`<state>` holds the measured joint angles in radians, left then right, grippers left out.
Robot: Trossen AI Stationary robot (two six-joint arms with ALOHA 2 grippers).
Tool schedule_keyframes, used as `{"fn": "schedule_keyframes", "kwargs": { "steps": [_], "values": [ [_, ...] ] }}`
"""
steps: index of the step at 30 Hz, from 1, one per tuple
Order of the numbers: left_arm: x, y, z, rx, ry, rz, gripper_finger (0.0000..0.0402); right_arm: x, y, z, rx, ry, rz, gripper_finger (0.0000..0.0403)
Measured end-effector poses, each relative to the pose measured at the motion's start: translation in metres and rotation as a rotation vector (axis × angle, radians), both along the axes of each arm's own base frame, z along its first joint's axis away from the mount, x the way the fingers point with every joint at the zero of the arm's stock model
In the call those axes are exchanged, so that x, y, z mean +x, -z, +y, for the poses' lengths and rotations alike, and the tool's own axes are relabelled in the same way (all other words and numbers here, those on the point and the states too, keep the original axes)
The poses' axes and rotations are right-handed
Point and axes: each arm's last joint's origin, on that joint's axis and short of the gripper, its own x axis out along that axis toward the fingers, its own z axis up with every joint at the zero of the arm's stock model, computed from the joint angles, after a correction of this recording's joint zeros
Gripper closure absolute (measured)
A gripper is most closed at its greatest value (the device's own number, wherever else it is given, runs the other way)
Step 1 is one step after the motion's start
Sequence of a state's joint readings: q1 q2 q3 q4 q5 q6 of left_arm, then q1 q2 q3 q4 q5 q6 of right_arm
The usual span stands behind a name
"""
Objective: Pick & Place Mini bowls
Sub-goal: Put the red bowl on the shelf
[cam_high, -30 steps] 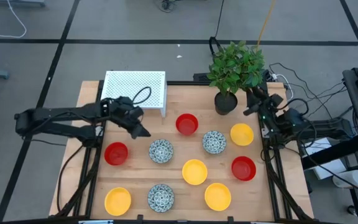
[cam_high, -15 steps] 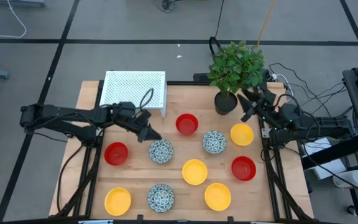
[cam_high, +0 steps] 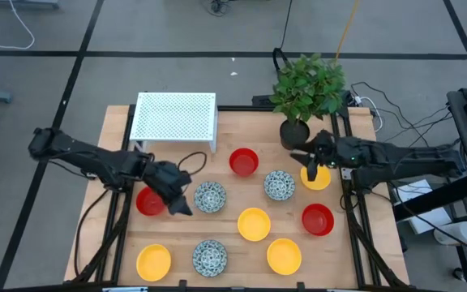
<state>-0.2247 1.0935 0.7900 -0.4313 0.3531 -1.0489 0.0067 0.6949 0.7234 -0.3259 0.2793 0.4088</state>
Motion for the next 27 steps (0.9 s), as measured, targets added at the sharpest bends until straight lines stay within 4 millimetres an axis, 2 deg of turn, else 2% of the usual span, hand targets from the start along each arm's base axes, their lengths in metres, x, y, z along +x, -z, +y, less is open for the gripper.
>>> {"fn": "schedule_keyframes", "kwargs": {
  "steps": [3, 5, 10, 12, 19, 27],
  "values": [
    [-0.009, -0.013, -0.007, 0.082, -0.027, 0.093, 0.0291, 0.006, 0.004, 0.001, 0.009, -0.024, 0.03, 0.0243],
    [-0.018, -0.014, -0.01, 0.134, -0.076, 0.201, 0.0291, 0.008, 0.006, 0.001, 0.009, -0.025, 0.042, 0.0243],
    [-0.042, -0.003, -0.02, 0.169, -0.218, 0.475, 0.0291, 0.01, 0.007, 0.001, 0.011, -0.05, 0.055, 0.0243],
    [-0.046, 0.004, -0.026, 0.167, -0.248, 0.546, 0.0291, 0.01, 0.007, 0.002, 0.002, -0.067, 0.058, 0.0243],
    [-0.037, 0.029, -0.039, 0.219, -0.3, 0.671, 0.0291, 0.01, 0.007, 0.002, -0.045, -0.1, 0.07, 0.0243],
    [-0.017, 0.061, -0.042, 0.359, -0.329, 0.776, 0.0291, 0.01, 0.007, 0.002, -0.104, -0.125, 0.081, 0.0243]
  ]
}}
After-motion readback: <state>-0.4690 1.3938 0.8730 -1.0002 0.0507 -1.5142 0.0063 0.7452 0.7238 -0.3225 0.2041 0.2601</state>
